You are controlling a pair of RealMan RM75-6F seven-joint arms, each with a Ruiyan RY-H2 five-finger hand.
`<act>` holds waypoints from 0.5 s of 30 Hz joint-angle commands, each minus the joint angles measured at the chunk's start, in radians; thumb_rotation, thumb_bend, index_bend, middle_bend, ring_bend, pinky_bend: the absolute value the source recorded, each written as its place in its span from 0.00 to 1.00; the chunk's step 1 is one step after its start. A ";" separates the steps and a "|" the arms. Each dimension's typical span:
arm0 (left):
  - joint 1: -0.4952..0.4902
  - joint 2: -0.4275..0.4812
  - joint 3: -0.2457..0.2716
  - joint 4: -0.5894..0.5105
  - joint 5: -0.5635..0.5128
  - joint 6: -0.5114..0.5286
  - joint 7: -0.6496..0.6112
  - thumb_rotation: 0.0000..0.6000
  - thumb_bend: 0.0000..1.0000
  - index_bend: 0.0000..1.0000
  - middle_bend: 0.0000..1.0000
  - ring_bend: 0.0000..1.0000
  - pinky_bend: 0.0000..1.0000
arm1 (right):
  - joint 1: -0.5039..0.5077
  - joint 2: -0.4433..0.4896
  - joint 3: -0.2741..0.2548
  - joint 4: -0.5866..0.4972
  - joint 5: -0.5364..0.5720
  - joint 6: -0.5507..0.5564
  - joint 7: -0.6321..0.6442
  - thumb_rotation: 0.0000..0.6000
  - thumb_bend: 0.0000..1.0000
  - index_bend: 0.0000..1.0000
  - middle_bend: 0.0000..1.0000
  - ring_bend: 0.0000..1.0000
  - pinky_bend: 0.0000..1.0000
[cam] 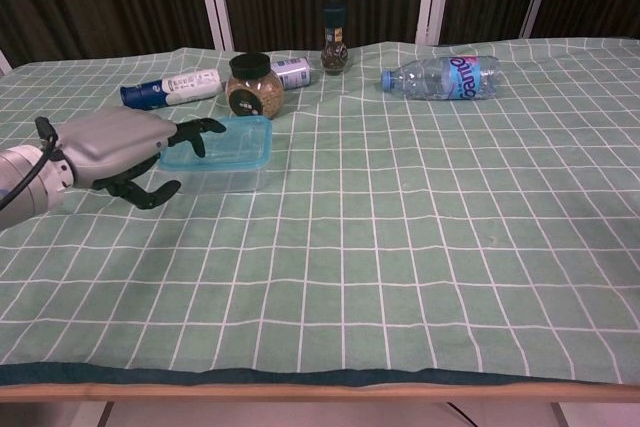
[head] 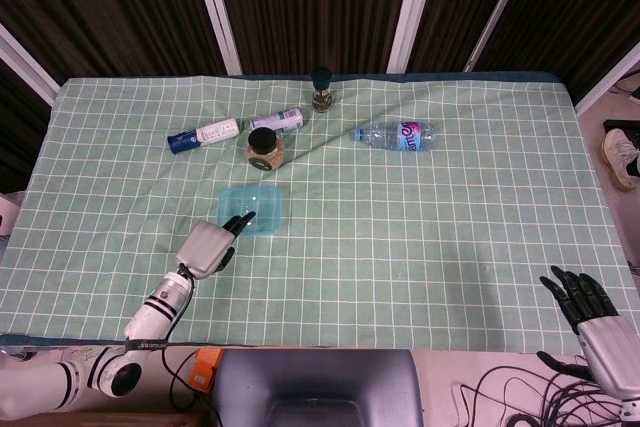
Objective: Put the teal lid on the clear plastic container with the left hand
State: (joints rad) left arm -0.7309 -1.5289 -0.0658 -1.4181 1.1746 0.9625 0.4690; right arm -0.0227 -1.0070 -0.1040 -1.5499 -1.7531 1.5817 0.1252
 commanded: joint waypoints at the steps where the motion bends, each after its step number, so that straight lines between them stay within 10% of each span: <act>1: 0.002 -0.002 0.002 0.004 0.001 -0.002 -0.001 1.00 0.50 0.00 0.27 0.80 0.88 | 0.000 0.000 0.000 0.000 0.000 0.000 0.000 1.00 0.22 0.00 0.00 0.00 0.00; 15: 0.009 -0.024 0.012 0.033 0.008 -0.021 -0.010 1.00 0.50 0.00 0.27 0.80 0.88 | -0.001 0.000 0.001 -0.002 0.002 0.001 -0.001 1.00 0.22 0.00 0.00 0.00 0.00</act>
State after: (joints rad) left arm -0.7225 -1.5517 -0.0542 -1.3867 1.1832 0.9430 0.4598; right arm -0.0233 -1.0066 -0.1033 -1.5516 -1.7513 1.5823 0.1245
